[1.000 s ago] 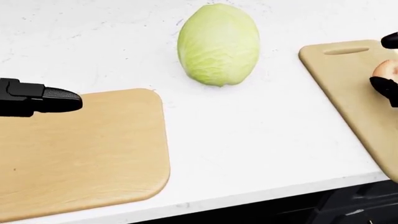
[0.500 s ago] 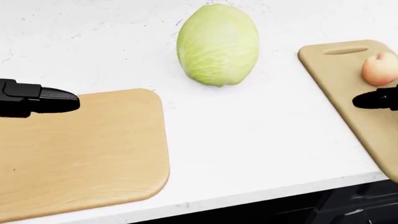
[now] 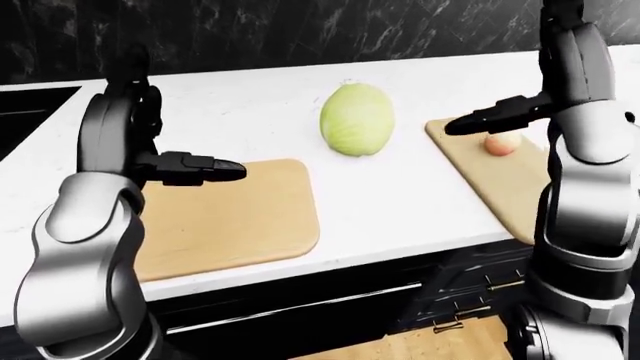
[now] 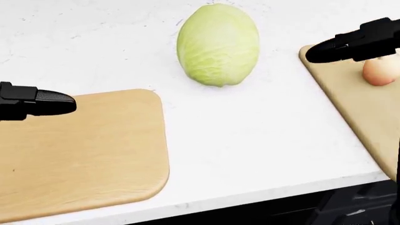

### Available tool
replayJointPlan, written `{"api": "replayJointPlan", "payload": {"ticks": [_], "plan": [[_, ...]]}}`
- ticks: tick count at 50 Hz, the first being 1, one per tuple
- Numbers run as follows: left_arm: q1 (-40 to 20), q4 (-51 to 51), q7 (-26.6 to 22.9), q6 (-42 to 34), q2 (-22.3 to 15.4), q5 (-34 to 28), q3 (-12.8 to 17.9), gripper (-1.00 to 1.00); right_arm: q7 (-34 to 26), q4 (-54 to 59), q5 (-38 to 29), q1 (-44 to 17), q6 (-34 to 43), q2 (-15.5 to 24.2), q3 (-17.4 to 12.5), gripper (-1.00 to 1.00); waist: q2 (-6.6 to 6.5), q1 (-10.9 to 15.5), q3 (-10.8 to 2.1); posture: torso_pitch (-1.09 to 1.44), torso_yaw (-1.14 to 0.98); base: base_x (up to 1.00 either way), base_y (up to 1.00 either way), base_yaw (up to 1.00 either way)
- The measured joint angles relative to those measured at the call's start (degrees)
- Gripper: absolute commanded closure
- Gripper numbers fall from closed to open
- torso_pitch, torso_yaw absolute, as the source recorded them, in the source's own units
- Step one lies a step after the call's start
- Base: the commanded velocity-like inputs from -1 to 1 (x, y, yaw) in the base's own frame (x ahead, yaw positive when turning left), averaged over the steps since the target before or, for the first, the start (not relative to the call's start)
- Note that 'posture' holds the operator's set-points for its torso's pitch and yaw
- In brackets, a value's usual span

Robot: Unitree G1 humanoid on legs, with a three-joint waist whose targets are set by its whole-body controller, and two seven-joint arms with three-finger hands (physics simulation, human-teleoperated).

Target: Place the apricot and the cabbage on separate cutting boards.

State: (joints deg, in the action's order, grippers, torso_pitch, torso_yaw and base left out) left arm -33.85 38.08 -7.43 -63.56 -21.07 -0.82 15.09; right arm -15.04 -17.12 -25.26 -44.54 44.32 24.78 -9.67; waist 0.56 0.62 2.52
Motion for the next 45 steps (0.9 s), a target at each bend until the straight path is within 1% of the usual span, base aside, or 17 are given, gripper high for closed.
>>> {"api": "replayJointPlan", "payload": {"ticks": [4, 8, 10, 12, 17, 23, 29, 33, 45], "plan": [[-0.1, 0.2, -0.1, -0.3, -0.2, 0.2, 0.0, -1.0, -1.4, 0.2, -1.9, -1.6, 0.8, -1.8, 1.8, -1.0, -0.47, -0.1, 0.15, 0.0, 0.0, 0.0, 0.0, 0.0], [-0.1, 0.4, -0.2, -0.8, -0.4, 0.2, 0.1, -1.0, -2.5, 2.4, -4.2, -4.4, -0.5, -5.2, 4.3, -1.0, -0.97, -0.4, 0.2, 0.0, 0.0, 0.0, 0.0, 0.0], [-0.2, 1.1, -0.4, -1.3, -0.7, 0.4, 0.3, -1.0, -2.7, 4.1, -4.9, -6.0, -1.3, -6.8, 5.1, -1.0, -1.15, -0.5, 0.21, 0.0, 0.0, 0.0, 0.0, 0.0], [-0.3, 1.6, -0.6, -1.8, -1.0, 0.6, 0.5, -1.0, -2.5, 5.8, -5.4, -6.9, -2.3, -8.1, 5.7, -1.0, -1.26, -0.5, 0.16, 0.0, 0.0, 0.0, 0.0, 0.0], [-0.5, 2.0, -0.5, -2.4, -1.4, 0.4, 1.0, -1.0, -1.5, 10.2, -6.6, -7.0, -5.8, -11.6, 7.3, -1.0, -1.46, -0.6, 0.09, 0.0, 0.0, 0.0, 0.0, 0.0], [-0.8, 2.9, -0.8, -3.6, -2.0, 0.7, 1.5, -1.0, 0.9, 19.2, -6.8, -8.4, -10.6, -14.0, 7.8, -1.0, -1.77, -0.7, 0.2, 0.0, 0.0, 0.0, 0.0, 0.0], [-0.9, 3.6, -0.9, -4.4, -2.4, 0.9, 1.8, -1.0, 2.6, 25.9, -6.0, -11.4, -14.0, -14.1, 7.7, -1.0, -1.97, -0.8, 0.2, 0.0, 0.0, 0.0, 0.0, 0.0], [-0.9, 3.4, -0.8, -4.3, -2.4, 0.9, 1.8, -1.0, 3.2, 26.8, -6.0, -11.9, -15.1, -14.5, 8.0, -1.0, -1.91, -0.8, 0.09, 0.0, 0.0, 0.0, 0.0, 0.0], [0.0, 3.5, -0.8, -4.1, -2.5, 1.2, 2.4, -1.0, 1.1, 29.8, -7.4, -12.1, -16.8, -15.7, 9.1, -1.0, -1.86, -0.9, 0.25, 0.0, 0.0, 0.0, 0.0, 0.0]]}}
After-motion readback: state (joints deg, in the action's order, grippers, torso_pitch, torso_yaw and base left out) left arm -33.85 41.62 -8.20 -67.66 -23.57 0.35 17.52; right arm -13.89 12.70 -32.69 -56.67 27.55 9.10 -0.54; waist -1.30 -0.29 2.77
